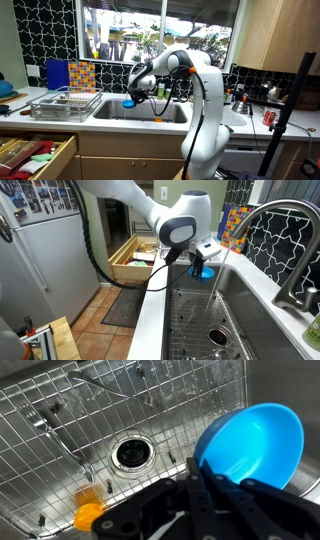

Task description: Put the blue bowl under the running faucet then place it back on the counter

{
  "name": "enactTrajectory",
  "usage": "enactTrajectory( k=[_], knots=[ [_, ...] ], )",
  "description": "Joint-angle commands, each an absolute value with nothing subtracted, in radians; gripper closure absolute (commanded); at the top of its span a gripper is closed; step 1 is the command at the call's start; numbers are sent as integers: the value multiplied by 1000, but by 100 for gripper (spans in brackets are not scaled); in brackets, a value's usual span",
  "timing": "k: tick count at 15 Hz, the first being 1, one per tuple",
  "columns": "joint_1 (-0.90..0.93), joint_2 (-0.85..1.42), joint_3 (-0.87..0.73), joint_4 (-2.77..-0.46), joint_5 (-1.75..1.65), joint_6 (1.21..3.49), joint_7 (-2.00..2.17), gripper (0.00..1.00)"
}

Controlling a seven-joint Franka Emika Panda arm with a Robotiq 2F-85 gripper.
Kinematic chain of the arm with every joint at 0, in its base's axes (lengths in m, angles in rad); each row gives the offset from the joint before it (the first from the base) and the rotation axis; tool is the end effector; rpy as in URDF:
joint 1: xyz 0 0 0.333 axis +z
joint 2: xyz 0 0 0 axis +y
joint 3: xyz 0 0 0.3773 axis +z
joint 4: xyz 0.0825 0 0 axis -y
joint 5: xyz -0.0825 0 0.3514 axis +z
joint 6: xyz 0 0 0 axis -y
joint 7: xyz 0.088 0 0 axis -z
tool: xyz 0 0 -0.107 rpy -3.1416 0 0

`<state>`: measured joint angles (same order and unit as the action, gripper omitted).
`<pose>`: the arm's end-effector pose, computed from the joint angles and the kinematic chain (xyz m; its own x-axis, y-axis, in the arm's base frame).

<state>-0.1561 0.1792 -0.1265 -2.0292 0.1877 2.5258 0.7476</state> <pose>0.5736 -0.1640 0.4732 0.3756 -0.9166 0.1368 -0.8657 -0.3997 -0.3014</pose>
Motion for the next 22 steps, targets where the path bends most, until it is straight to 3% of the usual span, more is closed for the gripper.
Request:
enactTrajectory(
  k=[1, 22],
  knots=[
    [-135, 249, -141, -1961, 226, 2560, 804, 99],
    [-127, 335, -151, -1859, 230, 2571, 927, 99]
  ],
)
